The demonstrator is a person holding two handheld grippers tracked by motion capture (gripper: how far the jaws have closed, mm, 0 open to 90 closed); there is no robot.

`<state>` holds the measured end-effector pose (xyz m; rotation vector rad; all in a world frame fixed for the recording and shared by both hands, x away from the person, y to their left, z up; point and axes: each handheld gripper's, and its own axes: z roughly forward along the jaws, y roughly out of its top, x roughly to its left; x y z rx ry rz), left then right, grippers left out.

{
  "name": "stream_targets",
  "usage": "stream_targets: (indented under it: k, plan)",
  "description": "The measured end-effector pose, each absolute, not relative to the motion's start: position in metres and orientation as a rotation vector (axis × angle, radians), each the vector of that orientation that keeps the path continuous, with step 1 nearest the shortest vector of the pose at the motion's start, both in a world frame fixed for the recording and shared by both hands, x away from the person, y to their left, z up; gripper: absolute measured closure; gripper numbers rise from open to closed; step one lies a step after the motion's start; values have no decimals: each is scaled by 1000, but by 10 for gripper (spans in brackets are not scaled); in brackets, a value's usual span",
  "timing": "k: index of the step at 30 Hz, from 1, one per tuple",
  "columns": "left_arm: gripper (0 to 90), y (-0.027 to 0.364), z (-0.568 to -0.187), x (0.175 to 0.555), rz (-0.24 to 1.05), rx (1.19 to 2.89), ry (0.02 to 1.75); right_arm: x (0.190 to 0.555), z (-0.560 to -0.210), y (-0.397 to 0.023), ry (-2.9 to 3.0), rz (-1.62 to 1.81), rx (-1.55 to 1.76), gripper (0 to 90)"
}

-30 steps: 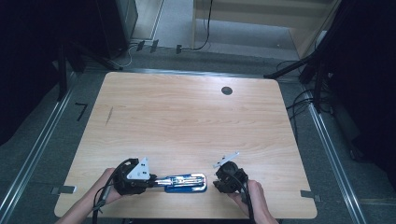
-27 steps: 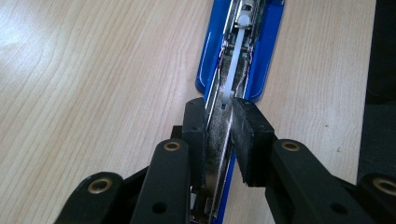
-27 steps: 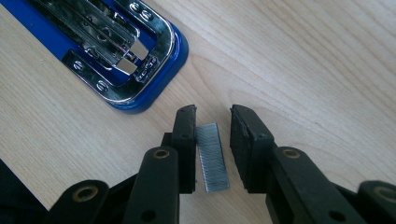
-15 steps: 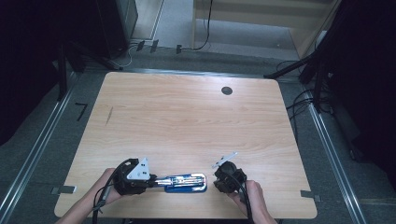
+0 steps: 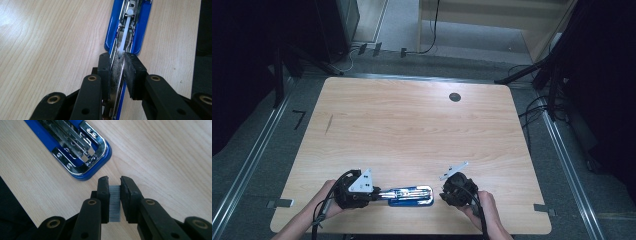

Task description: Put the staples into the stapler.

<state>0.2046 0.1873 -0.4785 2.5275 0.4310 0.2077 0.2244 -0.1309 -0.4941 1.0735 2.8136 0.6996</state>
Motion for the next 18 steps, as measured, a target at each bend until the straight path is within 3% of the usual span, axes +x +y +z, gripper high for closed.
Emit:
stream_targets:
  k: [18]
  plan:
    - [764, 180, -478, 207, 206, 2539, 420, 229, -483, -130, 2828, 840, 944, 793]
